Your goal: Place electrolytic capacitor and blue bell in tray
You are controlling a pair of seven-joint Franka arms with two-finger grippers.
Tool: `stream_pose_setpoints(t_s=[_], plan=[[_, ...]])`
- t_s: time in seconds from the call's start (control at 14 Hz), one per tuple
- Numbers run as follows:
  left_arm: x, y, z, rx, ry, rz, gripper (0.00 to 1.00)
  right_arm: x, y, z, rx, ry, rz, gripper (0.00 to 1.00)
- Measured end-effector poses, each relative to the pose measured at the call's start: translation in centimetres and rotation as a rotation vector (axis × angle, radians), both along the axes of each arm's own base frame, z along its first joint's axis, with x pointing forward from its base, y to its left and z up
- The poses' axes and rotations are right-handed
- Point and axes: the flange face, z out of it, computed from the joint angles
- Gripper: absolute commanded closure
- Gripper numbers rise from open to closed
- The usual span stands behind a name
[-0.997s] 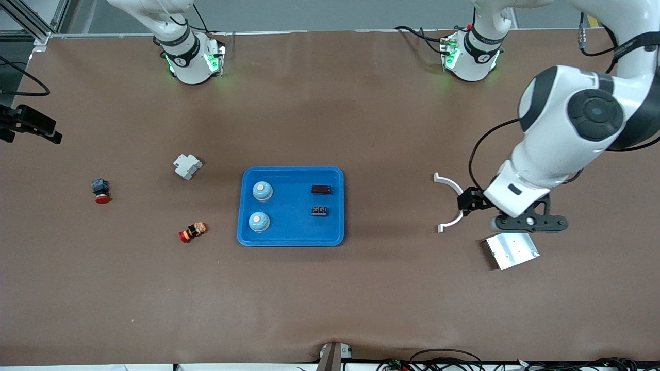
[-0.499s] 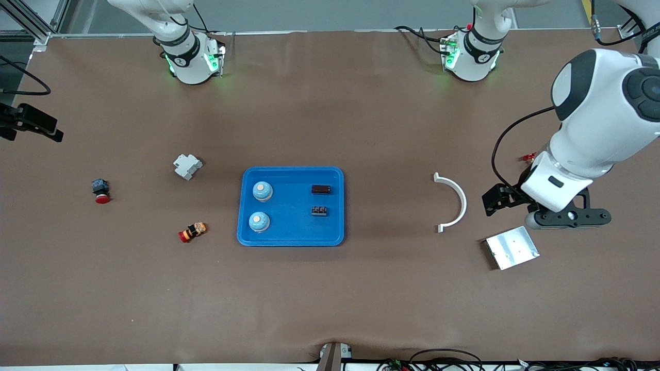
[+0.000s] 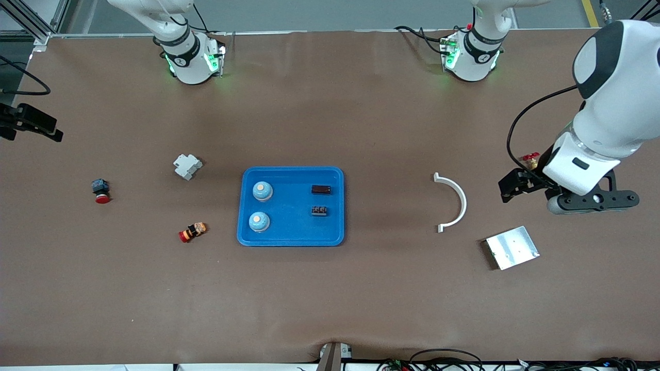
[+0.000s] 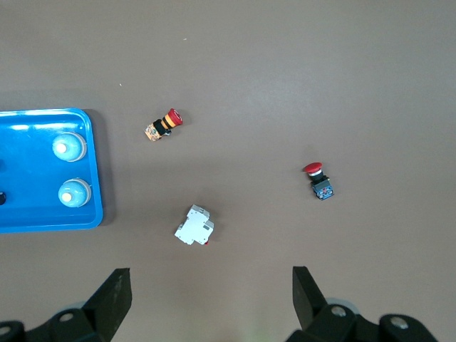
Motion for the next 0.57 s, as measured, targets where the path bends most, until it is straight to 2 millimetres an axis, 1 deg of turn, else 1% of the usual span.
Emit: stream_pose_setpoints(t_s=[0.28,0.43,0.57], plan=[[-1.2,3.8,2.2,-0.022,0.029,-0.035,0.0,0.0,0.0,0.0,0.0,0.0,0.0,0.0],[-1.9,4.7,2.9,-0.02,0.046,-0.036,0.0,0.0,0.0,0.0,0.0,0.0,0.001,0.0],[-2.6,4.6,3.2,-0.016,0.072,-0.038,0.0,0.0,0.0,0.0,0.0,0.0,0.001,0.0]])
